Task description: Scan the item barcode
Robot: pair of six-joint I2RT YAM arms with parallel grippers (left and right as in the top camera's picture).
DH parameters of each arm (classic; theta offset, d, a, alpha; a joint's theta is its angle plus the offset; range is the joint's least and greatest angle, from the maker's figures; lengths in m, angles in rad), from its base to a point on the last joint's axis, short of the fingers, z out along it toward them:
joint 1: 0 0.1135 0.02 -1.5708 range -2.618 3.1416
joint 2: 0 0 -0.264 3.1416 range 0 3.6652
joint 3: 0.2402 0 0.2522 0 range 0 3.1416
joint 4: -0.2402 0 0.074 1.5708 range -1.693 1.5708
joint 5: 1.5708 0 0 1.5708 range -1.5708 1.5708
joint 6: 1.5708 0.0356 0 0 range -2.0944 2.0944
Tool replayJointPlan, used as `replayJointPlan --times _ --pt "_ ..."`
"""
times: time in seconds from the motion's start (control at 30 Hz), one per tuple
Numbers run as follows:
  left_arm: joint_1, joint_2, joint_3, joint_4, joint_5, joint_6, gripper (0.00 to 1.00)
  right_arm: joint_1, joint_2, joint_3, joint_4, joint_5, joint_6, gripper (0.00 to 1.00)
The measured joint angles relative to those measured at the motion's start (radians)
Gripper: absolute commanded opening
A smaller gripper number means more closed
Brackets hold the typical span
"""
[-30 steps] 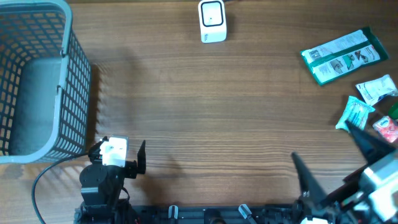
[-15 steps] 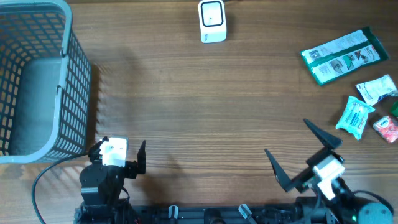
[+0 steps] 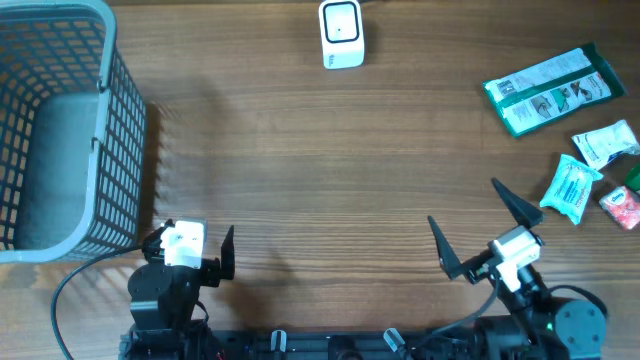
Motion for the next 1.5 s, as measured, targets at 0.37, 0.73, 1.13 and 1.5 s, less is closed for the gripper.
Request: replayJointPlan --times 0.37,0.73,1.13,1.5 --pt "0.000 0.000 0.000 0.000 0.000 0.000 1.00 0.002 -0.005 -0.311 0.373 -0.047 -0.031 1.00" --pt "0.000 0.000 0.000 0.000 0.000 0.000 1.00 0.002 -0.006 -0.311 0.158 0.280 0.172 1.00" --pt "0.000 0.000 0.000 0.000 0.000 0.000 1.00 0.002 -0.006 -0.311 0.155 0.344 0.171 1.00" --pt "0.000 0.000 0.000 0.000 0.000 0.000 1.00 0.002 -0.006 -0.311 0.155 0.352 0.171 1.00"
